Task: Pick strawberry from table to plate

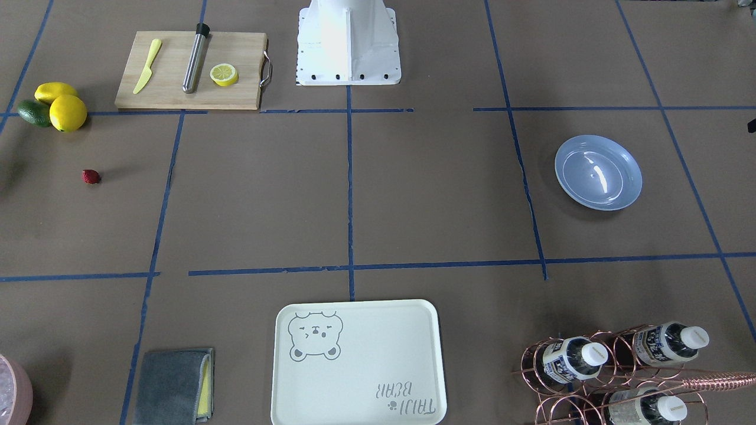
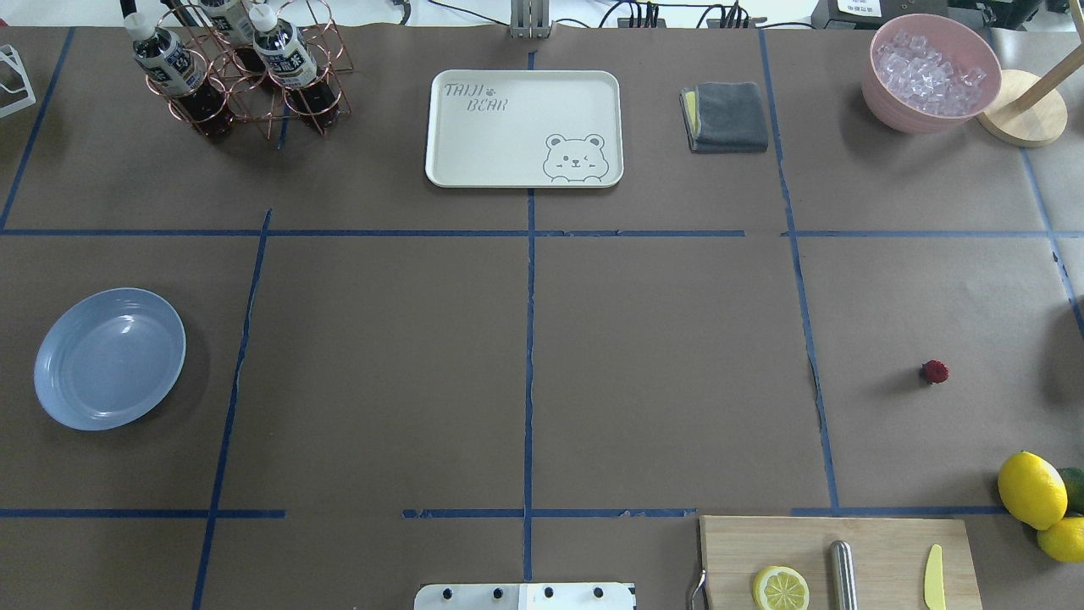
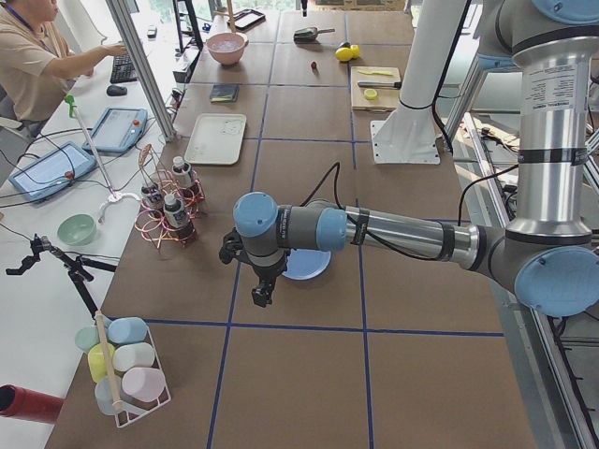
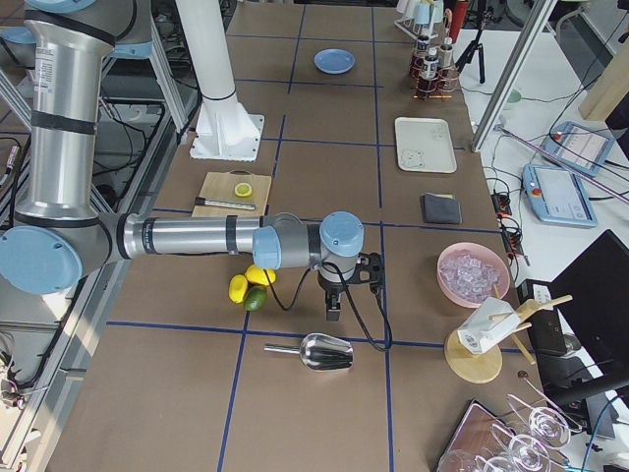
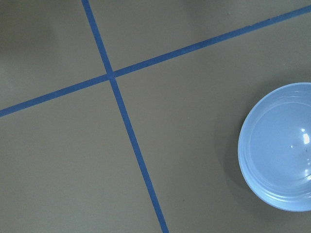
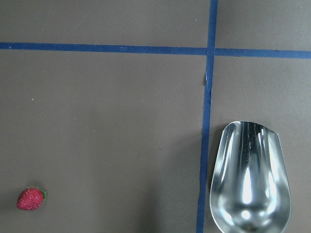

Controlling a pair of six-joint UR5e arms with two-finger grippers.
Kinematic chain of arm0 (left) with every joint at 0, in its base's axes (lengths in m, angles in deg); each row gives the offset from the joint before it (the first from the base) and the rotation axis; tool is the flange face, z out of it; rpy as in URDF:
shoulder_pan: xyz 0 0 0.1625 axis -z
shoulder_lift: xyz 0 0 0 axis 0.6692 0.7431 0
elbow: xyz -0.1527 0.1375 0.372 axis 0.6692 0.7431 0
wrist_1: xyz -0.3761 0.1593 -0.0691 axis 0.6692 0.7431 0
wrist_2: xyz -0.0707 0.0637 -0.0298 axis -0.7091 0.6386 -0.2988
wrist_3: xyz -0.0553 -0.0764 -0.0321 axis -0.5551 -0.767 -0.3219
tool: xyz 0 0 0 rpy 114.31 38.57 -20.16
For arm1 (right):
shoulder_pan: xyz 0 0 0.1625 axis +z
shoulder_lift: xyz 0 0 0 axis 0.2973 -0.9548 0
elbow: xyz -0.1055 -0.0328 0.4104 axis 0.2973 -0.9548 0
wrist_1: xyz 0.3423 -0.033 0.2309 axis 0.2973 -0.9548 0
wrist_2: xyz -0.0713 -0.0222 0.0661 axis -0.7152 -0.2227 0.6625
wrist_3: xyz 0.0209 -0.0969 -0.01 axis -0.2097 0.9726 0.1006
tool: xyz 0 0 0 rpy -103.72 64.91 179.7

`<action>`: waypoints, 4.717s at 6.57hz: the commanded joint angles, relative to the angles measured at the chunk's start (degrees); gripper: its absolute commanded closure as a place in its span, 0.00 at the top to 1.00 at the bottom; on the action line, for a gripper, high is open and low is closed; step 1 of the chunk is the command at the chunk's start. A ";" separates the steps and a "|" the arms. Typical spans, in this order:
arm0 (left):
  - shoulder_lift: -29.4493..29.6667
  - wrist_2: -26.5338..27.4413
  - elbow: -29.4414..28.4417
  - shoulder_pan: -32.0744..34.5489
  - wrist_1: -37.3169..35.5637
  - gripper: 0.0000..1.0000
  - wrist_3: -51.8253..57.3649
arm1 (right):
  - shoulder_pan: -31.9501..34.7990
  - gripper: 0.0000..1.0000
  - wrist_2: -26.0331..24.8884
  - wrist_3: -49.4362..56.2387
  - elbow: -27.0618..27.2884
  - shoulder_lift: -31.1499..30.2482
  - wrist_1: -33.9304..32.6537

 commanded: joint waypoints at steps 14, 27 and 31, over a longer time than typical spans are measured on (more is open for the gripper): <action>-0.23 -0.39 -15.30 -18.34 33.34 0.99 -25.94 | -0.08 1.00 0.26 0.09 -0.14 -0.08 0.27; 22.21 -4.26 -9.94 -42.91 46.10 0.00 -86.30 | -0.08 1.00 1.76 0.88 -0.32 -0.08 0.45; 34.84 11.46 -17.67 -56.15 46.01 0.00 -98.98 | -0.35 1.00 2.37 0.62 -0.06 -0.43 0.54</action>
